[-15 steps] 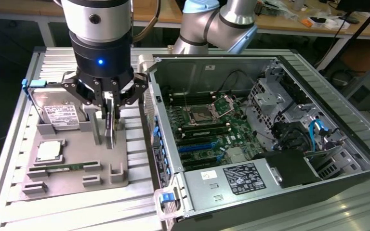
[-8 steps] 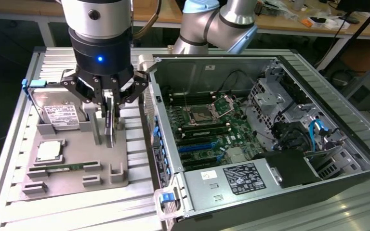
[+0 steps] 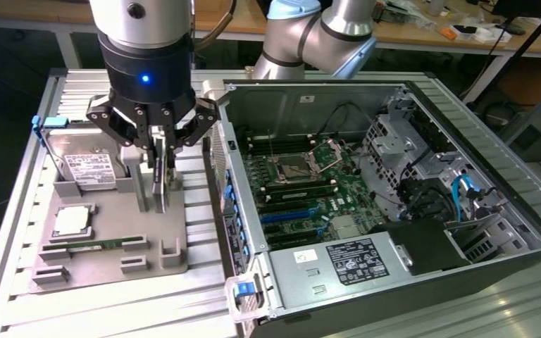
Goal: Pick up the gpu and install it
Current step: 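Pick up the gpu and move the gpu toward the slot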
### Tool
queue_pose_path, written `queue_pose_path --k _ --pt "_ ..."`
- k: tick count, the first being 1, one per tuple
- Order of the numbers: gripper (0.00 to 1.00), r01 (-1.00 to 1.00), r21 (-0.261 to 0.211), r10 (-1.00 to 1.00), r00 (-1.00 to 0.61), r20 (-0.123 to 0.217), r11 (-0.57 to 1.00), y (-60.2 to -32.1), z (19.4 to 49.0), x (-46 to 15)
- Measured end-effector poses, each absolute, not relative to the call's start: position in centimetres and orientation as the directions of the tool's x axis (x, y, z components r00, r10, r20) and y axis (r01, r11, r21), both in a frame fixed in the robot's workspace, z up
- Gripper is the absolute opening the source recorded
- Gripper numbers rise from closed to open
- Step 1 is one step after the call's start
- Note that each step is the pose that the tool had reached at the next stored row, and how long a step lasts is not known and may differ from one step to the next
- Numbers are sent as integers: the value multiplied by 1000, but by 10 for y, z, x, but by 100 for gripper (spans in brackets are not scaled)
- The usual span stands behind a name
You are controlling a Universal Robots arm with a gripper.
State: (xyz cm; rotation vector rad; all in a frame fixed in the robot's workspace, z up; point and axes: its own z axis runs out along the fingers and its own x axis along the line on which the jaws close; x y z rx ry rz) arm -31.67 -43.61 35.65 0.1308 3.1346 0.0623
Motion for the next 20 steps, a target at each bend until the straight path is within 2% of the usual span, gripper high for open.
queue_pose_path --k 20 --pt "27 83 34 83 -997 -2 996 -436 362 -317"
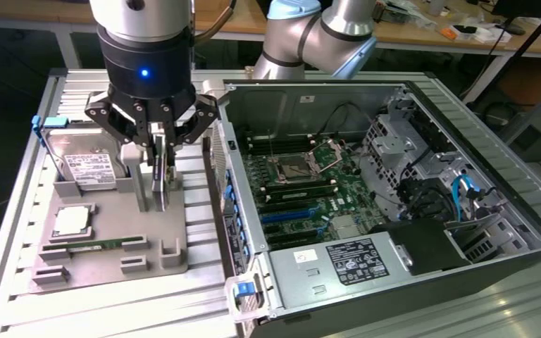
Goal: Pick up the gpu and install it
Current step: 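Pick up the gpu and move the gpu toward the slot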
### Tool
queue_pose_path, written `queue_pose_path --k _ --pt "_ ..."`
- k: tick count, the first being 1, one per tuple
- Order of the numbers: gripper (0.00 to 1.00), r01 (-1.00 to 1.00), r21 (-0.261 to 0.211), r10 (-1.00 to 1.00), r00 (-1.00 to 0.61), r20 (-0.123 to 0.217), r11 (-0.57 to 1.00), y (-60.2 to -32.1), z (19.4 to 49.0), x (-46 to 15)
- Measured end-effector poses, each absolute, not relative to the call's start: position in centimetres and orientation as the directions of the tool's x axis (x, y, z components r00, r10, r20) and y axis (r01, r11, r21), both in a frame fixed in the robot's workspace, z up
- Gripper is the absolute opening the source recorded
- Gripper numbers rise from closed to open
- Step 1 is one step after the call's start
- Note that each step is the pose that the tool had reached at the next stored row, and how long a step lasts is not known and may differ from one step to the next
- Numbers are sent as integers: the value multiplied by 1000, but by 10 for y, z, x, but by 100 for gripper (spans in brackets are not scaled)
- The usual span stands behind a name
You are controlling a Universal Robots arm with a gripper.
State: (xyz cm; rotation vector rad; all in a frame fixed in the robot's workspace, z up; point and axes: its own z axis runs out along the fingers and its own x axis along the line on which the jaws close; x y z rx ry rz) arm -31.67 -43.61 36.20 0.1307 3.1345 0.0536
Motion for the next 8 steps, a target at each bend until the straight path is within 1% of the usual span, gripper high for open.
queue_pose_path --k 8 --pt "27 83 32 83 -997 -3 996 -436 364 -317"
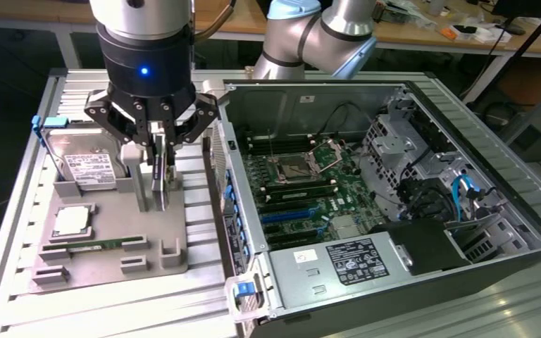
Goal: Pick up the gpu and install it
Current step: 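Pick up the gpu and move the gpu toward the slot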
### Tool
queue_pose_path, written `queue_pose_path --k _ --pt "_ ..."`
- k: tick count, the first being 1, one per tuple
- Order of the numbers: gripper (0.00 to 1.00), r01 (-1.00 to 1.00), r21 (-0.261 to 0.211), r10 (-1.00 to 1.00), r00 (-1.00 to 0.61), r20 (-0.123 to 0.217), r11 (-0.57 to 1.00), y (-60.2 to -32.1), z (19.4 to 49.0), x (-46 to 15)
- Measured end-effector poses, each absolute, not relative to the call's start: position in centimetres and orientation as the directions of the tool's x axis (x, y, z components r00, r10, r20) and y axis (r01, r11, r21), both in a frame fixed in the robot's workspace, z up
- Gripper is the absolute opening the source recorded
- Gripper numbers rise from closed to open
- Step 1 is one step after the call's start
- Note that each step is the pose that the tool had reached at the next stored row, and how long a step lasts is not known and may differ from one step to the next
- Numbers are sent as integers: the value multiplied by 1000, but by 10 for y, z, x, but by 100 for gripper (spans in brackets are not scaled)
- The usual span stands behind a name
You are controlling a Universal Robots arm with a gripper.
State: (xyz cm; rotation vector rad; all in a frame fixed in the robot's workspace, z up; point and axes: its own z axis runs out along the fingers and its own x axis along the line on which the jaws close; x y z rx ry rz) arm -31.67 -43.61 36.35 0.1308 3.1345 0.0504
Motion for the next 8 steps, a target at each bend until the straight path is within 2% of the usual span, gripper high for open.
queue_pose_path --k 8 --pt "27 83 29 83 -997 -3 996 -436 365 -317"
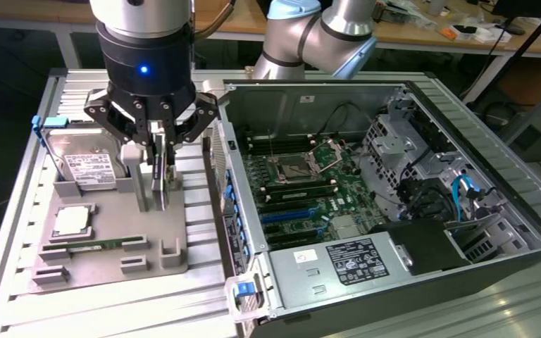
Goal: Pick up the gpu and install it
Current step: 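Pick up the gpu and move the gpu toward the slot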
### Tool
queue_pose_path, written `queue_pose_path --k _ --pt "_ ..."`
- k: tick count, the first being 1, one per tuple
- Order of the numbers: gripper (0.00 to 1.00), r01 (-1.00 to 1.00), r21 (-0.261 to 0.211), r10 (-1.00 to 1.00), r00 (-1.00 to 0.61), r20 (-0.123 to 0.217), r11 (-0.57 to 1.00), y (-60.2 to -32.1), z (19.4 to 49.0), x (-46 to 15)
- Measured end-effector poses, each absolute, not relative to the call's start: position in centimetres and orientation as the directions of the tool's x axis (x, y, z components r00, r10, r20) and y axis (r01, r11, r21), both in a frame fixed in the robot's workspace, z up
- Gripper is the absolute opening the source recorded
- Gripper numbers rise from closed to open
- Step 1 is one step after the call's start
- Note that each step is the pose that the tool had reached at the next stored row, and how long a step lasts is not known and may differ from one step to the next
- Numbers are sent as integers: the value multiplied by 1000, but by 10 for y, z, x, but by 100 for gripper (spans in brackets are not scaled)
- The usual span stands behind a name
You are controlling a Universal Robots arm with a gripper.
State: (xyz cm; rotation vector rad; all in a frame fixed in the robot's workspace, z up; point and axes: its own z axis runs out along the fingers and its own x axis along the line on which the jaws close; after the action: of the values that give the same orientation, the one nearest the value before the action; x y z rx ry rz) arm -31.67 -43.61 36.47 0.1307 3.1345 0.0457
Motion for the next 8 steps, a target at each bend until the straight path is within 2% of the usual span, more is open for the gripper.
queue_pose_path --k 8 --pt "27 83 26 83 -997 -3 996 -436 365 -317"
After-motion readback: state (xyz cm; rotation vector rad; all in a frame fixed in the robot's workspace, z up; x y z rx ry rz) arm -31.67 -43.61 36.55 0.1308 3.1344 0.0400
